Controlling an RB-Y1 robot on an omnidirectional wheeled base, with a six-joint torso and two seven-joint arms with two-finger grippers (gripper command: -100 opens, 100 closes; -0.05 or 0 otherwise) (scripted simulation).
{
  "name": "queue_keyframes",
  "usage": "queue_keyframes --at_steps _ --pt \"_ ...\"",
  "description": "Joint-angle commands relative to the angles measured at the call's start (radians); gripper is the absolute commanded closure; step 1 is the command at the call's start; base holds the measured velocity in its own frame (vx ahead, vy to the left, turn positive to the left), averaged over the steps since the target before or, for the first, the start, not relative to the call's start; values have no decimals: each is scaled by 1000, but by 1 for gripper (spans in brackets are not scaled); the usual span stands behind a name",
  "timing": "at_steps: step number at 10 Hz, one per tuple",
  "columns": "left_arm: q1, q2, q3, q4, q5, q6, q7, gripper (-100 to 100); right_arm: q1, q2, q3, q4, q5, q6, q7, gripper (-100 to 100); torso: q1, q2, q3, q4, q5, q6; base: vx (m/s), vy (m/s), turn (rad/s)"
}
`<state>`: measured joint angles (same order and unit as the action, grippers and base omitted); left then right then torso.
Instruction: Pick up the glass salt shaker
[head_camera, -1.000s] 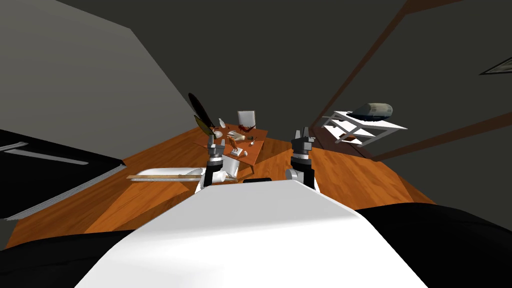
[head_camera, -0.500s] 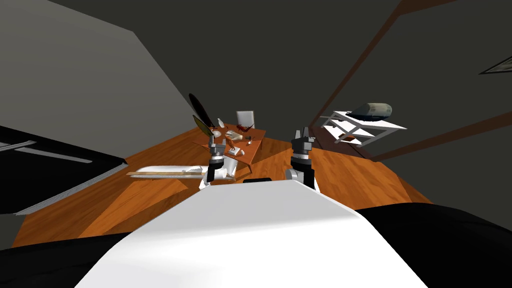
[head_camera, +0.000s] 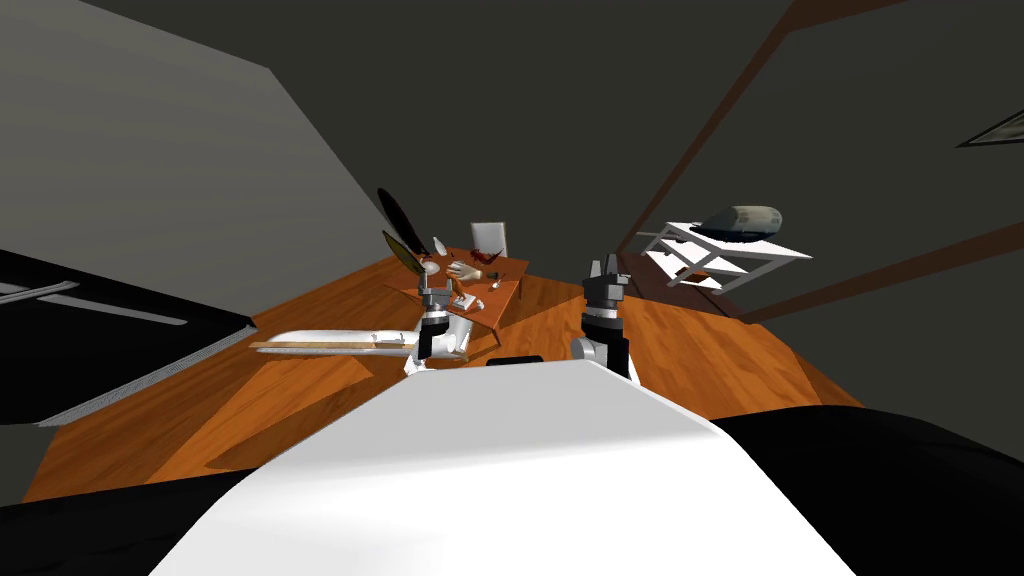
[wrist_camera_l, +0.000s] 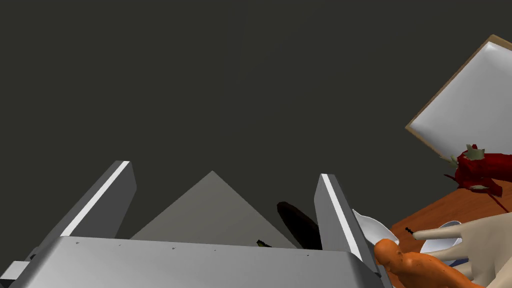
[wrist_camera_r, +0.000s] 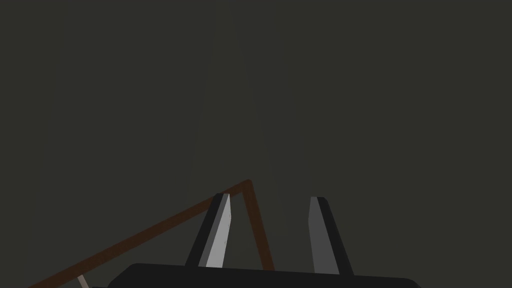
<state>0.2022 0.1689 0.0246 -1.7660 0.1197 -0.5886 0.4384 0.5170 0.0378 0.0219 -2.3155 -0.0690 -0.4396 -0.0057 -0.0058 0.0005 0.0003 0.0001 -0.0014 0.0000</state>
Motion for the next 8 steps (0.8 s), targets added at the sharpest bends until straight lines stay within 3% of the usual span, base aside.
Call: queue_keyframes --at_steps 1,4,5,6,7,8 --pt "-12 4 6 38 13 -12 21 -100 0 0 0 0 0 0 0 0 0 0 0 0 0 0 -11 -74 6" --pt "-54 2 20 121 61 -44 86 -100 0 0 0 0 0 0 0 0 1 -1 -1 0 0 0 4 -73 1" --pt "-54 2 20 145 61 -44 86 -100 0 0 0 0 0 0 0 0 1 -2 -1 0 0 0 7 -67 -1" --pt "-73 1 26 175 86 -60 119 -100 0 0 0 0 0 0 0 0 2 -1 -1 0 0 0 2 -83 -5" --pt "-73 1 26 202 86 -60 119 -100 0 0 0 0 0 0 0 0 1 -1 -1 0 0 0 5 -77 -2" --pt "-90 0 32 228 112 -74 151 -100 0 0 0 0 0 0 0 0 1 -1 -1 0 0 0 16 -90 -10"
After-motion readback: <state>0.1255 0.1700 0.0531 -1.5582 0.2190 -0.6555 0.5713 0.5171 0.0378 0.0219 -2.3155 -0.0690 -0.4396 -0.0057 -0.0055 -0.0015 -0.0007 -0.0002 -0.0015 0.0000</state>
